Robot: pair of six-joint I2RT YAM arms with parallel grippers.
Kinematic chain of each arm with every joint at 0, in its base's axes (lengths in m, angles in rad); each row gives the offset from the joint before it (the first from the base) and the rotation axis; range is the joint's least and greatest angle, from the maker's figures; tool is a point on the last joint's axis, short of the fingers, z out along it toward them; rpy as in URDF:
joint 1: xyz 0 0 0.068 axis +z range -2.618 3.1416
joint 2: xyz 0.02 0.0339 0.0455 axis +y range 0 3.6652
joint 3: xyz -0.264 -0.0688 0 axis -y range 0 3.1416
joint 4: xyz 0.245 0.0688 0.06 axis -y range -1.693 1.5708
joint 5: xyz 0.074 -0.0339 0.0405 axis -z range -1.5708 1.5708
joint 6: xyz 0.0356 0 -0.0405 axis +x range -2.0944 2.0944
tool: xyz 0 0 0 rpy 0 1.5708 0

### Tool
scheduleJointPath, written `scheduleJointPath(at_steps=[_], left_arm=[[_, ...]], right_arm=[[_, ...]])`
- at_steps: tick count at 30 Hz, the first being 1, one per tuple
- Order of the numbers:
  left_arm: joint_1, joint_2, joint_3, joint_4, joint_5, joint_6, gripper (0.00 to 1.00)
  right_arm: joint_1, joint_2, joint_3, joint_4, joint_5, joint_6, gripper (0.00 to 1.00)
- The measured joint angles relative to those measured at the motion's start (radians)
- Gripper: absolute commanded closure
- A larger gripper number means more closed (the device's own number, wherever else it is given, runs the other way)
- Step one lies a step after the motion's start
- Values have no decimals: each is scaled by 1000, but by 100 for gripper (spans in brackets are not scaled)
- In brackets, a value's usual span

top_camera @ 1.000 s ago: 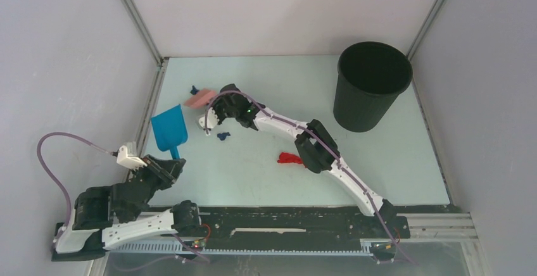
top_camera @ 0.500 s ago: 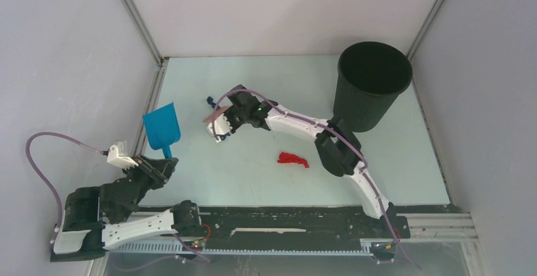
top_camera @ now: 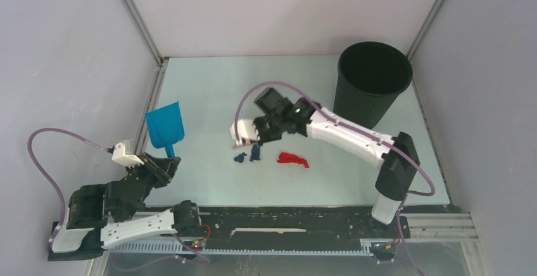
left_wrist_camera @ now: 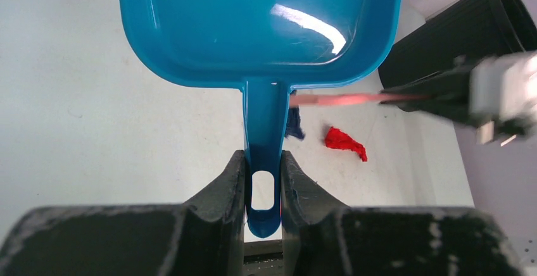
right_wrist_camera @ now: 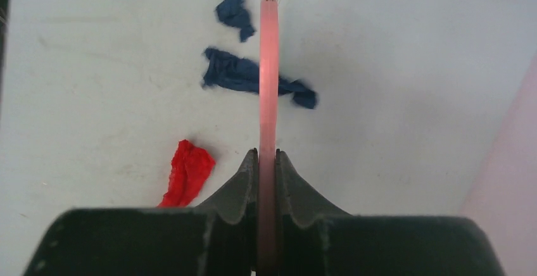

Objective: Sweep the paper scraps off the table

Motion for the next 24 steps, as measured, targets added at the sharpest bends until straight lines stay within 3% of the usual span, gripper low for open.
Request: scheduleJointPath(at_steps=[7, 14, 20, 24], left_arm=[[0, 80, -3, 23, 0, 18, 99], [0, 126, -3, 29, 3, 16, 99], [0, 170, 13, 22, 3, 13, 99], [0, 192, 13, 22, 4, 14, 99]], right_arm=[[-164, -71, 170, -17, -269, 397, 100], [-183, 5, 129, 166, -496, 975, 100], [-187, 203, 109, 252, -597, 1374, 100], [-213, 256, 46, 237, -536, 1472, 100]])
